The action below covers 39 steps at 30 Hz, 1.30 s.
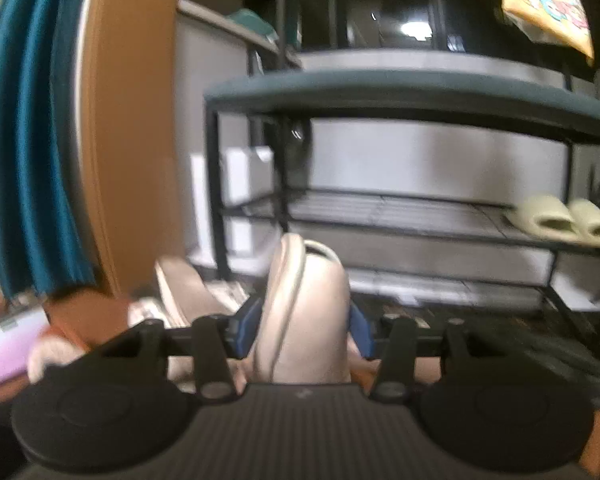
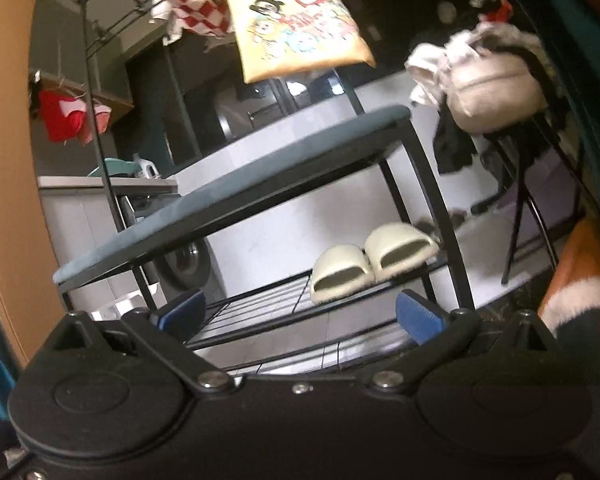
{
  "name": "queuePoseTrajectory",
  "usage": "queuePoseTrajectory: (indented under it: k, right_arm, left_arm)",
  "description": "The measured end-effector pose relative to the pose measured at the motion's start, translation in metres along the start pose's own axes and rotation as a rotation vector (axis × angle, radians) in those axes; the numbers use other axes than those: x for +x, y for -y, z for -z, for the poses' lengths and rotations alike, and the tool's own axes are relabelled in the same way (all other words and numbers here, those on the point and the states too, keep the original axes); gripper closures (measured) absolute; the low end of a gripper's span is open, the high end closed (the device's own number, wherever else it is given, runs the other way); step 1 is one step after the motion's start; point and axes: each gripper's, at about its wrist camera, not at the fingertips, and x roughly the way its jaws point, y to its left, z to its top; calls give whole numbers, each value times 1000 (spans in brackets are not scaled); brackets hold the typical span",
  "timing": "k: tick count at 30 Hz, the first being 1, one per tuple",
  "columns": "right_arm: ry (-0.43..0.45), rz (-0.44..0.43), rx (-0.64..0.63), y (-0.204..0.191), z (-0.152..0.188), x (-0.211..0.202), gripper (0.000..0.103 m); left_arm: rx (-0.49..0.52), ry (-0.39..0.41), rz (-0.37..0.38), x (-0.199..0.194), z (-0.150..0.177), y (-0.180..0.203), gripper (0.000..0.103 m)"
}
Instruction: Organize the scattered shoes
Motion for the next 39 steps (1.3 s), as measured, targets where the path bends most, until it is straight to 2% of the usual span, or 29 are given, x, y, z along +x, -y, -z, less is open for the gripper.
queuePoseTrajectory:
  k: [3,4,5,10,11,13,14,15,17,21,22,26,31,36,39]
  right_arm:
    - [-12,-3,19,5,0,-3,0]
    - [-20,3,17,8,1,-5,0]
    - [-24,7,17,10,2,-7,0]
    - [-50,8,31,16,9,-13,0]
    - [-60,14,29,17,11,-12,0]
    - [-80,10,33,16,13,-10,0]
    - [-96,5,35,15,15,-7,0]
    - [-113,-7,32,13,18,-5,0]
    - [-170,-37,8,8,26,1,0]
    - [-325,-80,-94,-4,53,16,0]
    - [-346,-82,-104,-5,58,18,0]
    - [-524,-73,-167,-10,102,31,0]
    - [-688,-50,-249,-19,142,41,0]
    - [-810,-89,-320,-38,176,47,0]
    - [-841,-85,-375,-48,192,54,0]
  left_arm:
    - [7,-84,50,8,27,16,62]
    - [8,-103,48,13,34,18,68]
    - [25,-113,24,18,40,20,82]
    - [21,-198,-11,34,62,10,79]
    - [16,-206,-17,36,66,5,75]
    - [-14,-222,-19,37,68,-6,43]
    - [-35,-217,-25,39,67,-12,17]
    - [-45,-208,-27,39,65,-15,5]
    - [-49,-174,-15,33,62,-21,1]
    - [-32,-168,17,33,57,-25,1]
    - [-13,-165,24,32,56,-24,1]
    - [71,-130,34,27,59,-18,1]
    - [96,-143,42,31,62,-18,0]
    - [45,-157,17,39,62,-32,1]
    - [31,-159,-6,42,64,-40,1]
